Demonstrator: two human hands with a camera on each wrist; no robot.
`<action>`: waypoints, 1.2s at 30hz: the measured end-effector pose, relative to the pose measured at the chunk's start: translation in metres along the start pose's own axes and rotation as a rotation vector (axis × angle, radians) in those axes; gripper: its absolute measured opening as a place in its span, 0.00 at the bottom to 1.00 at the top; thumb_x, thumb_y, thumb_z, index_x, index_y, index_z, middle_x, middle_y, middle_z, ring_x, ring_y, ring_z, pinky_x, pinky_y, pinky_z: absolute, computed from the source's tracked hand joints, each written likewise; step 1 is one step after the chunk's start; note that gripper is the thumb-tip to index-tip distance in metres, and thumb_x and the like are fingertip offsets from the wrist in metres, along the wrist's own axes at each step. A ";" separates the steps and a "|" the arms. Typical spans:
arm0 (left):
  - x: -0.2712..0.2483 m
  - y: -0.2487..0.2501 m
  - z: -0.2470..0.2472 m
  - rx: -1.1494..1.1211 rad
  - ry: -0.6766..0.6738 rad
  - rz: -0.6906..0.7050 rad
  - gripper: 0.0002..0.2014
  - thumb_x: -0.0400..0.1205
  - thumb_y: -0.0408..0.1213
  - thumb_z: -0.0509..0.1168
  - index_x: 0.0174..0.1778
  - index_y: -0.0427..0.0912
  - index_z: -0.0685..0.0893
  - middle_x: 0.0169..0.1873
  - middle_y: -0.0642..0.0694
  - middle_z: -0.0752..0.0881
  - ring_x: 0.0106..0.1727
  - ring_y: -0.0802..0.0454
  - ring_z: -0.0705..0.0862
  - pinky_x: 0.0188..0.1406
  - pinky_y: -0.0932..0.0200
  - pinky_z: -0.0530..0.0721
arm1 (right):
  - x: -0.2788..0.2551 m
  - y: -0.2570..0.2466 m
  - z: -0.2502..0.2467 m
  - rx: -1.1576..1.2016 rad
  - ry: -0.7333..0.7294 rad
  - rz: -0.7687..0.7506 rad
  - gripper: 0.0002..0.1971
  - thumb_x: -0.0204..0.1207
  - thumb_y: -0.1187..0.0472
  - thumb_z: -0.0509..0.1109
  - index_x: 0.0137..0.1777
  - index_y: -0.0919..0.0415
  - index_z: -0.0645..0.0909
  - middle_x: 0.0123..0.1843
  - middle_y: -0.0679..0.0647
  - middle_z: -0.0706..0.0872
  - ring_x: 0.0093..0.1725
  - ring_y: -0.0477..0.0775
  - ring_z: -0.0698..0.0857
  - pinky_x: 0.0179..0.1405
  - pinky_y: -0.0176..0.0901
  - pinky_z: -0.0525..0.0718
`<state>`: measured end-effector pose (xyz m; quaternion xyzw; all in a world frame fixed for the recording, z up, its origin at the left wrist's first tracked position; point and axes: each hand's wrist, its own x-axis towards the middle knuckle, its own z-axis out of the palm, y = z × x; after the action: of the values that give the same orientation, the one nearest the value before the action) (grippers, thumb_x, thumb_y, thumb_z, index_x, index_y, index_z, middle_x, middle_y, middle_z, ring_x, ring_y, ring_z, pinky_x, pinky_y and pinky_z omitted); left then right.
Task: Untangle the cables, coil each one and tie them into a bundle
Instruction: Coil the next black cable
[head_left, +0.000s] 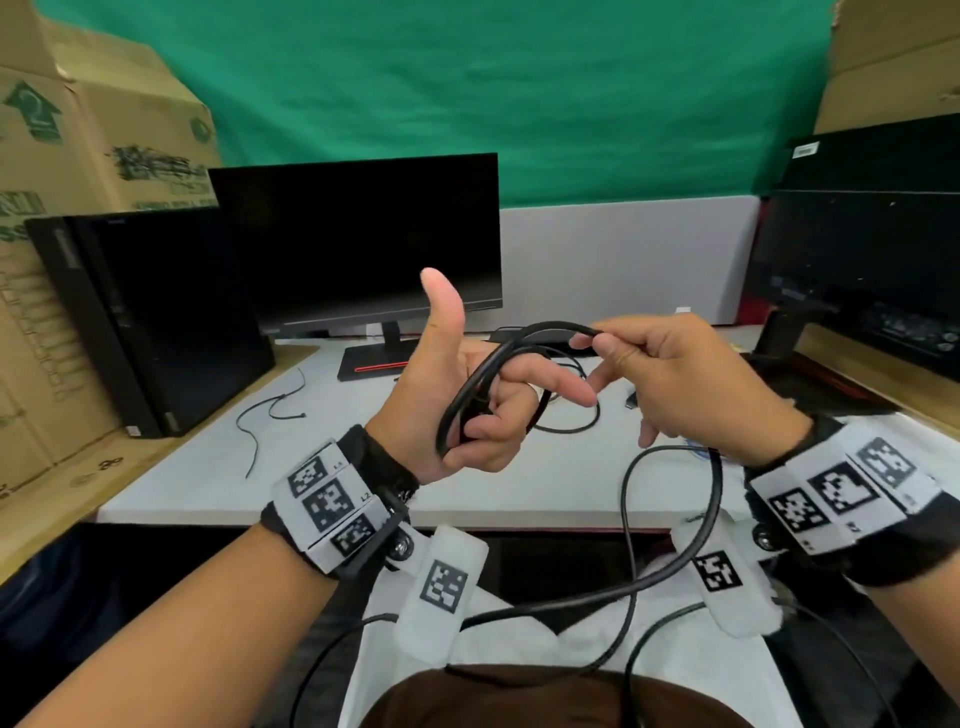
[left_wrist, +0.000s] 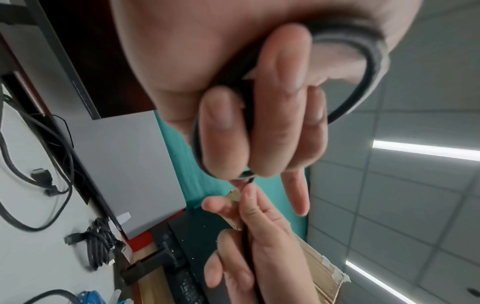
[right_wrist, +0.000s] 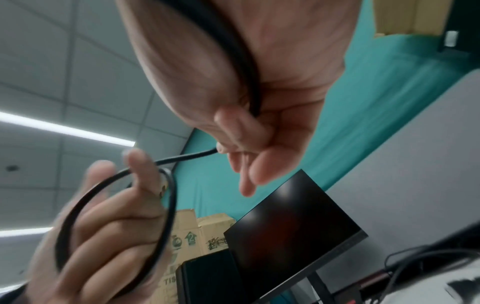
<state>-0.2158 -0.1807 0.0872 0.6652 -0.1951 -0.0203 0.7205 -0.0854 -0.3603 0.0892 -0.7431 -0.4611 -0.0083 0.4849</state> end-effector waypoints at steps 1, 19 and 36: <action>-0.001 0.000 0.004 0.043 -0.004 0.010 0.52 0.69 0.80 0.56 0.54 0.26 0.87 0.16 0.46 0.59 0.11 0.54 0.57 0.17 0.61 0.55 | 0.003 0.002 -0.001 0.005 0.020 0.024 0.12 0.88 0.58 0.62 0.58 0.50 0.88 0.39 0.48 0.93 0.16 0.53 0.79 0.15 0.41 0.80; 0.006 -0.002 0.023 0.071 0.200 0.067 0.23 0.79 0.58 0.60 0.41 0.38 0.76 0.17 0.49 0.71 0.11 0.57 0.70 0.31 0.51 0.88 | -0.008 -0.009 0.028 0.581 -0.139 0.070 0.14 0.90 0.60 0.57 0.62 0.56 0.85 0.29 0.49 0.71 0.21 0.44 0.57 0.20 0.31 0.53; 0.006 -0.003 0.014 -0.145 0.218 -0.079 0.21 0.85 0.53 0.60 0.29 0.47 0.74 0.26 0.48 0.80 0.17 0.58 0.68 0.17 0.63 0.68 | -0.001 -0.003 0.018 0.271 -0.110 -0.124 0.14 0.90 0.59 0.57 0.57 0.50 0.87 0.29 0.45 0.83 0.20 0.41 0.66 0.16 0.31 0.65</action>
<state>-0.2142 -0.1958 0.0859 0.6167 -0.0874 0.0094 0.7823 -0.0961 -0.3479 0.0817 -0.6403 -0.5288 0.0647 0.5533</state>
